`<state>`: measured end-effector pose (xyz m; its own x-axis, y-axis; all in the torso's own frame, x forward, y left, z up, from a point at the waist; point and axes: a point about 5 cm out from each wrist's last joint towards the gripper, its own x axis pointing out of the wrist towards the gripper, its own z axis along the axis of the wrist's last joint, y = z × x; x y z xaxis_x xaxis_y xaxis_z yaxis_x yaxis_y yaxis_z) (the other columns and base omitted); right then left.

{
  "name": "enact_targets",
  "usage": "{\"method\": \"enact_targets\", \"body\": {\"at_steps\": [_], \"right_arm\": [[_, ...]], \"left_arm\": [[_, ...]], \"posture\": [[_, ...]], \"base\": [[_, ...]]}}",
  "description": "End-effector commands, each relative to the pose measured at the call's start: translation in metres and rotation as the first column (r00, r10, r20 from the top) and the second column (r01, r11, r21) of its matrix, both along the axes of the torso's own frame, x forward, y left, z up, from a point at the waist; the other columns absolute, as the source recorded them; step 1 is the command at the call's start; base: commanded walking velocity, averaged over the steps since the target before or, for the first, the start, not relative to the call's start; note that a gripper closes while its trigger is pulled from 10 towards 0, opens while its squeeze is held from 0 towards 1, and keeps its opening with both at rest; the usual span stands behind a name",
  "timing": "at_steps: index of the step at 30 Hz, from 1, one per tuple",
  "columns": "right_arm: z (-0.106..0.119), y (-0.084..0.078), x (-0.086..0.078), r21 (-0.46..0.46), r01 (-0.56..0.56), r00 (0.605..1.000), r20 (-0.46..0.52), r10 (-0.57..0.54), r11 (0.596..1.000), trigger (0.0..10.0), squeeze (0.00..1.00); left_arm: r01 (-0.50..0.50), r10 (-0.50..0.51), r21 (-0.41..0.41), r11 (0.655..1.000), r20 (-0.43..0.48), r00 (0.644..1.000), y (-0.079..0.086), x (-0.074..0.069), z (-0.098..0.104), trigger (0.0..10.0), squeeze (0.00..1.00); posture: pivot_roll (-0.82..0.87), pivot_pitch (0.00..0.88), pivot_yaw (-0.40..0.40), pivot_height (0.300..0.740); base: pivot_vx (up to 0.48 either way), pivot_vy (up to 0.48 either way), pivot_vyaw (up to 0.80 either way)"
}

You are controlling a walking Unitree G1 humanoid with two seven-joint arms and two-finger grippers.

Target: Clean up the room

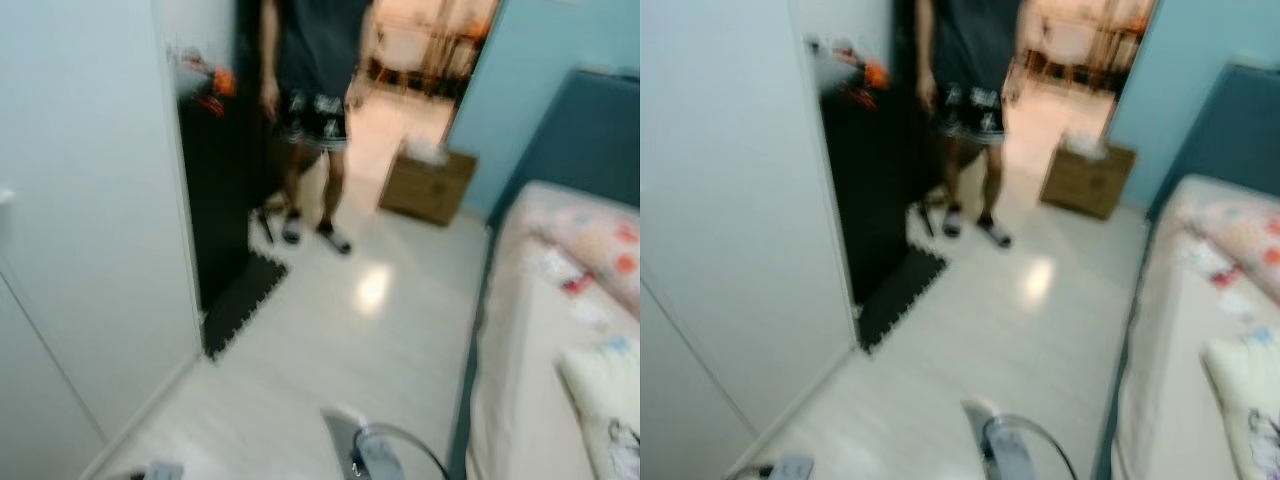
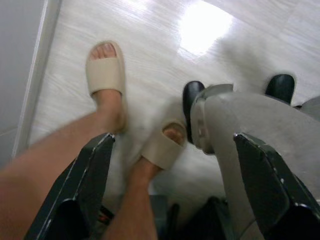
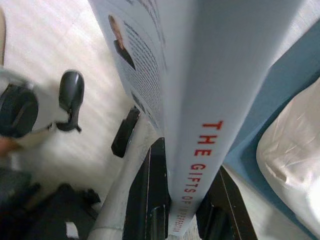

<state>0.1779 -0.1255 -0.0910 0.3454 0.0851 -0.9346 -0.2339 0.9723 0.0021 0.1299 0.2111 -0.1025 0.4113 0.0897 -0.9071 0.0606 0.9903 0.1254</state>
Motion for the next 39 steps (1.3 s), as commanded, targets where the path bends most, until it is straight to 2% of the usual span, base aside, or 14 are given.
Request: {"method": "enact_targets", "body": {"at_steps": [1, 7, 9, 15, 18, 22, 27, 35, 39], "right_arm": [[-0.004, -0.012, -0.008, -0.024, 0.041, 0.999, -0.023, -0.042, 0.999, 10.0, 0.0], [-0.006, -0.008, -0.012, -0.035, -0.006, 1.0, -0.019, 0.005, 0.999, 10.0, 0.0], [-0.006, -0.006, -0.013, -0.034, -0.007, 1.0, -0.018, 0.006, 0.999, 10.0, 0.0], [-0.006, 0.0, -0.015, -0.022, -0.01, 1.0, -0.011, 0.01, 1.0, 10.0, 0.0], [-0.007, 0.01, -0.017, 0.008, -0.01, 1.0, -0.01, 0.01, 1.0, 10.0, 0.0], [-0.008, 0.015, -0.02, 0.021, -0.017, 1.0, -0.013, 0.017, 1.0, 10.0, 0.0], [-0.004, 0.02, -0.012, 0.032, -0.021, 1.0, 0.018, 0.02, 0.999, 10.0, 0.0], [-0.003, 0.019, -0.01, 0.019, -0.062, 0.997, 0.039, 0.061, 0.998, 10.0, 0.0], [-0.003, 0.016, -0.01, 0.014, -0.063, 0.997, 0.042, 0.062, 0.998, 10.0, 0.0]], "left_arm": [[0.015, -0.015, -0.013, 1.0, -0.03, 0.999, -0.006, -0.007, -0.003, 10.0, 0.0], [-0.007, 0.007, 0.006, 1.0, 0.017, 1.0, 0.005, 0.008, 0.003, 10.0, 0.0], [-0.008, 0.008, 0.008, 1.0, 0.021, 1.0, 0.007, 0.009, 0.004, 10.0, 0.0], [-0.011, 0.011, 0.009, 1.0, 0.009, 1.0, 0.009, 0.004, 0.003, 10.0, 0.0], [-0.011, 0.011, 0.019, 1.0, -0.008, 1.0, 0.015, -0.003, 0.002, 10.0, 0.0], [-0.015, 0.015, 0.032, 0.999, -0.006, 1.0, 0.021, -0.003, 0.004, 10.0, 0.0], [-0.029, 0.029, 0.046, 0.998, 0.013, 1.0, 0.029, 0.002, 0.007, 10.0, 0.0], [-0.014, 0.012, 0.042, 0.999, 0.056, 0.998, 0.025, 0.022, 0.013, 10.0, 0.0], [-0.009, 0.007, 0.031, 0.999, 0.064, 0.998, 0.019, 0.026, 0.013, 10.0, 0.0]], "posture": [[0.15, 0.0, -0.115, 0.74], [0.19, 0.0, -0.123, 0.74], [0.19, 0.0, -0.121, 0.74], [0.19, 0.0, -0.098, 0.74], [0.21, 0.0, -0.08, 0.74], [0.22, 0.0, -0.077, 0.74], [0.24, 0.0, -0.067, 0.74], [0.23, 0.0, -0.076, 0.74], [0.21, 0.0, -0.08, 0.74]], "base": [[0.285, 0.0, -0.72], [0.291, 0.0, -0.72], [0.304, 0.0, -0.67], [0.309, 0.0, -0.2], [0.316, 0.0, -0.26], [0.321, 0.0, -0.77], [0.322, 0.0, -0.59], [0.328, 0.0, 0.0], [0.346, 0.0, 0.0]]}}
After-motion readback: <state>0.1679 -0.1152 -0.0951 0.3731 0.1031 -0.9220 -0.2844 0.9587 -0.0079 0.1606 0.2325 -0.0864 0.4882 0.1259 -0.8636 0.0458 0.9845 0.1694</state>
